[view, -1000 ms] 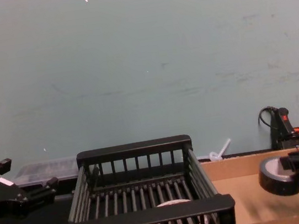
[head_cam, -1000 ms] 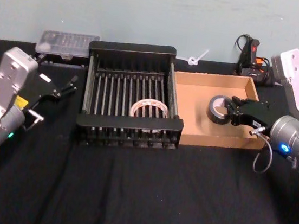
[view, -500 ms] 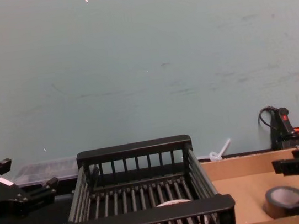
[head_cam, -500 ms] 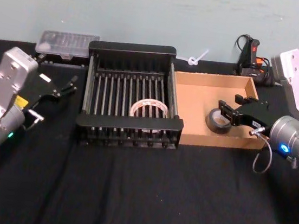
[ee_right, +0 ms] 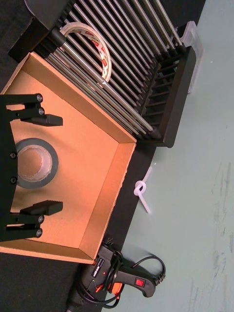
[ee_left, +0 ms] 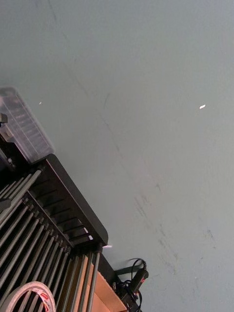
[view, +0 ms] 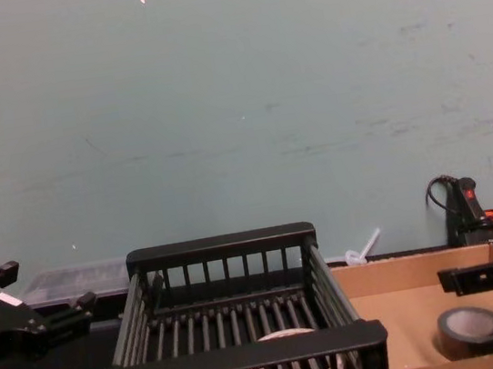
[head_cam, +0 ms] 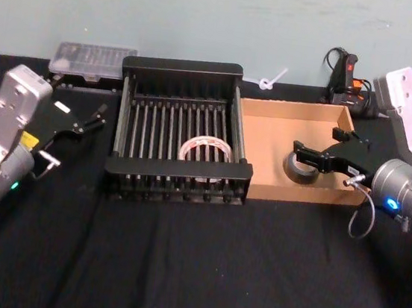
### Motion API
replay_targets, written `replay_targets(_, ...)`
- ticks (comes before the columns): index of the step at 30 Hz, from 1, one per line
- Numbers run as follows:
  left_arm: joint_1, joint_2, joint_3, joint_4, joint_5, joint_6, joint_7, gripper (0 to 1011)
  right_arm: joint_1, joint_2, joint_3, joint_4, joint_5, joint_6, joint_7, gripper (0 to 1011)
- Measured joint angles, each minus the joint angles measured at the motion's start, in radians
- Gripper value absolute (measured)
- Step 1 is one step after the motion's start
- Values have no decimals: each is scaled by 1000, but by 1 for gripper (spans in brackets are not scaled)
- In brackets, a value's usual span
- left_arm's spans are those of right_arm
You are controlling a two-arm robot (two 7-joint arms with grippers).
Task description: Pick up the white tape and place it into the black box , Pick up the silver tape and place it into the brown box.
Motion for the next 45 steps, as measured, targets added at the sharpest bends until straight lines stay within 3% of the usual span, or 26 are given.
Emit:
replay_targets(2,0,0,0,0,0,0,0,1002,0,0,0,0,0,0,0,997)
replay_targets(8,0,0,0,0,0,0,0,1001,-8,-6,7,-7,-12,-8,-13,1002)
replay_targets(12,0,0,0,0,0,0,0,1001,-27,-21,31,-23,-28,-42,-45,1002)
replay_targets(15,0,0,0,0,0,0,0,1001,-48,-36,49,-35,-45,-99,-76,1002)
replay_targets(20,0,0,0,0,0,0,0,1001,-88,-65,71,-42,-92,-237,-139,1002)
replay_targets(21,0,0,0,0,0,0,0,1001,-108,-82,79,-37,-121,-315,-175,1002)
replay_targets(22,0,0,0,0,0,0,0,1001,-108,-82,79,-37,-121,-315,-175,1002)
replay_targets(23,0,0,0,0,0,0,0,1001,-119,-92,83,-30,-141,-364,-196,1002)
replay_targets(24,0,0,0,0,0,0,0,1001,-119,-92,83,-30,-141,-364,-196,1002)
replay_targets(26,0,0,0,0,0,0,0,1001,-139,-112,90,-14,-179,-443,-237,1002)
replay_targets(29,0,0,0,0,0,0,0,1001,-153,-127,94,2,-213,-495,-272,1002)
replay_targets(37,0,0,0,0,0,0,0,1001,-176,-156,105,24,-277,-540,-323,1002)
replay_targets(45,0,0,0,0,0,0,0,1001,-178,-161,110,24,-281,-534,-323,1002)
